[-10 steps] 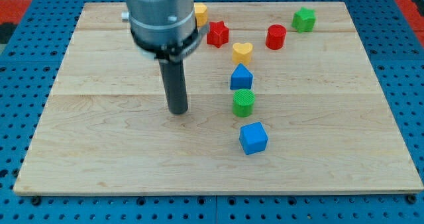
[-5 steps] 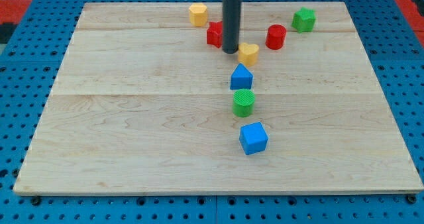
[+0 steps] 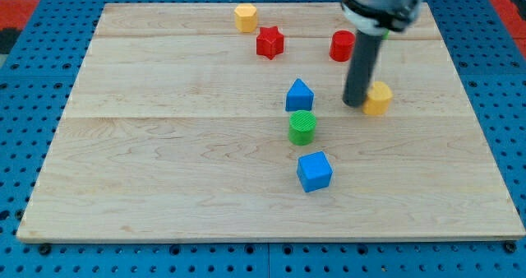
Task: Move the heart to the right of the blue cube
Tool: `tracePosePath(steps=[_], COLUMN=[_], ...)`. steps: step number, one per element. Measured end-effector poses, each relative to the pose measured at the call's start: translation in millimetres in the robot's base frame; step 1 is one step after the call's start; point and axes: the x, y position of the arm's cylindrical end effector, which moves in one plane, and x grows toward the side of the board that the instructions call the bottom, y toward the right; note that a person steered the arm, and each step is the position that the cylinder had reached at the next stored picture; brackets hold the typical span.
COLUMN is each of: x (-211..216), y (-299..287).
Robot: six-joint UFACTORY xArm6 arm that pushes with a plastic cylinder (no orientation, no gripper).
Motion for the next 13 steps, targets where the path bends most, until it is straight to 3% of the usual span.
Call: tracePosePath(steps=[4, 5, 6, 7, 9, 10, 11, 13], x=[-24, -53, -42, 10, -35, 9, 60, 64], y=[2, 4, 56, 26, -17, -41, -12, 0])
